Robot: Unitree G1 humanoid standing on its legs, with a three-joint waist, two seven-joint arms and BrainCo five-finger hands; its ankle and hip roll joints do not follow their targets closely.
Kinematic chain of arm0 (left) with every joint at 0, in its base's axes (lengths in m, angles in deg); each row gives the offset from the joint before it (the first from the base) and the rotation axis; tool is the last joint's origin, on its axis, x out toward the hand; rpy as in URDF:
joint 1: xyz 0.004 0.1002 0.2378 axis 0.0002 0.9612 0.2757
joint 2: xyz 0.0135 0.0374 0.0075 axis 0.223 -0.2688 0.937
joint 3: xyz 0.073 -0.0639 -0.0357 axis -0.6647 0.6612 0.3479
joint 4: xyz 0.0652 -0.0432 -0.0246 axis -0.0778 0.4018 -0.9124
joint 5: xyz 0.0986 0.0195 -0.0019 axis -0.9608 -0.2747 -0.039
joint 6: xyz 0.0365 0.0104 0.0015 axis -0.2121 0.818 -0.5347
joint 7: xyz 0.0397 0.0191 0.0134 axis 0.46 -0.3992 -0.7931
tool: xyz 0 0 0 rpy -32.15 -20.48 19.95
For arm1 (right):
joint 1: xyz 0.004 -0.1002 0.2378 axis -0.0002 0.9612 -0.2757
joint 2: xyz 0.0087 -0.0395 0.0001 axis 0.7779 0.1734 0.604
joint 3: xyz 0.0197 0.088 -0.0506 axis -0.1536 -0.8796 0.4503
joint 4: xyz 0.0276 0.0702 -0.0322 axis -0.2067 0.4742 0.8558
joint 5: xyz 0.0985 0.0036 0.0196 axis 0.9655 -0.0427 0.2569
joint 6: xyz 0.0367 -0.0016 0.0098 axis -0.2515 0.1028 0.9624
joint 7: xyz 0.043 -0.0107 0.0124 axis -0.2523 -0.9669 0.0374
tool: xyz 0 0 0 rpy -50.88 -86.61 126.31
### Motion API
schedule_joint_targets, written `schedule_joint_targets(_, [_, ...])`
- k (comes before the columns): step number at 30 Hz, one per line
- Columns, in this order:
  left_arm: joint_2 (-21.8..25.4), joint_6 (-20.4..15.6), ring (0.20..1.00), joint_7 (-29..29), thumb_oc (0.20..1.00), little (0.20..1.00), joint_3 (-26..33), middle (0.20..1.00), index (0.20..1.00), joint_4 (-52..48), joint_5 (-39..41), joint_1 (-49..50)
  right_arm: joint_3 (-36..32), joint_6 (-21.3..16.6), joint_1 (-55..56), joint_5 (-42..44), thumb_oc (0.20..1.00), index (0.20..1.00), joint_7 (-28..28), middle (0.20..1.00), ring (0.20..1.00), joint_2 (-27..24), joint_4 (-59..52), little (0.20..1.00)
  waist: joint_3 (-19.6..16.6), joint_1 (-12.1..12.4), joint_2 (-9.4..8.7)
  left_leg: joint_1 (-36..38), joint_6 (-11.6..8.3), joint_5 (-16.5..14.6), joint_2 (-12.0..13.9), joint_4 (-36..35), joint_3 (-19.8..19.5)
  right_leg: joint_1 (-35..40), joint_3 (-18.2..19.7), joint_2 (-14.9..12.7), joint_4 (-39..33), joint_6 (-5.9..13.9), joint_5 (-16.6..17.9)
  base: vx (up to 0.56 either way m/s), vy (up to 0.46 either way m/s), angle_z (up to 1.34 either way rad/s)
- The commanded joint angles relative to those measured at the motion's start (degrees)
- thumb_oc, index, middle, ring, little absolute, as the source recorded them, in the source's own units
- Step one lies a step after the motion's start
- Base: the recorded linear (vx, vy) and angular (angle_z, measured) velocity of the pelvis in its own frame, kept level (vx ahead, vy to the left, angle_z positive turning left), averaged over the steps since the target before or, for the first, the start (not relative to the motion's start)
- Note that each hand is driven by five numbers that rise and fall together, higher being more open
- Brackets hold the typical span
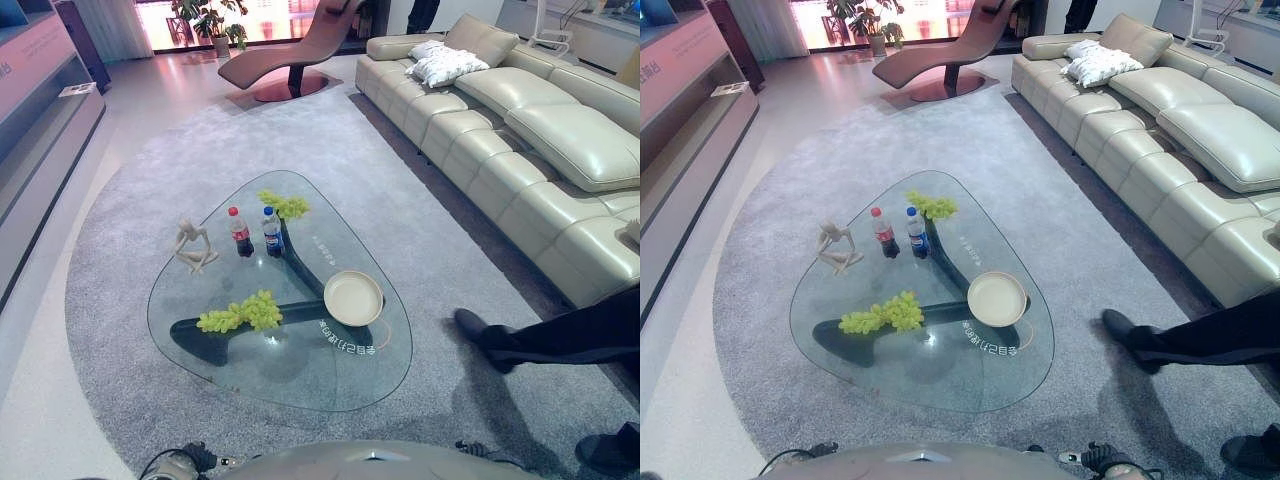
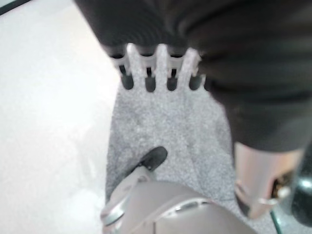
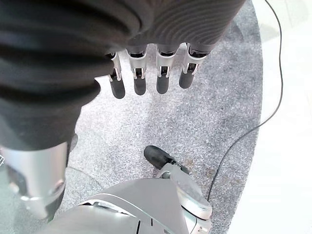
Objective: Pick up fruits into the plate
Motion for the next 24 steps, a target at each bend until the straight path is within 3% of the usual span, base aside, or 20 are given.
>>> schedule_joint_targets(1, [0.87, -1.95, 1.0, -1.4, 1.0, 1.0, 1.18, 1.0, 1.0, 3.78, 0.39, -4.49, 0.51, -0.11, -5.31, 0.72, 1.0, 1.0, 0.03, 1.0, 1.0, 0.92, 4.21, 1.0, 3.41, 0.21, -0.86, 0.01, 1.61, -5.23, -0.66, 1.3, -1.15, 1.84, -2.07, -1.04, 2.48, 0.72, -3.93, 0.0, 0.0, 0.0])
schedule_joint_targets(12, [1.59, -4.97, 1.0, -5.56, 1.0, 1.0, 0.67, 1.0, 1.0, 2.97, -2.07, -4.77, 0.57, -0.11, -5.66, 0.98, 1.0, 1.0, 0.35, 1.0, 1.0, 0.29, 4.0, 1.0, 4.05, 0.28, -0.81, -0.48, 1.55, -5.15, -0.5, 1.55, -0.95, 1.42, -1.97, -0.94, 2.74, 0.68, -4.18, 0.0, 0.0, 0.0])
schedule_joint_targets(24, [5.43, -10.76, 1.0, -12.87, 1.0, 1.0, -1.3, 1.0, 1.0, -3.03, -3.99, -7.63, 0.24, 0.19, -6.05, 0.64, 1.0, 1.0, 1.39, 1.0, 1.0, -3.09, 3.79, 1.0, 5.77, -1.17, 0.85, -1.56, 1.27, -4.29, -0.43, 1.25, 0.06, -0.04, -1.16, -0.68, 2.53, 0.74, -3.88, 0.02, 0.007, -0.01])
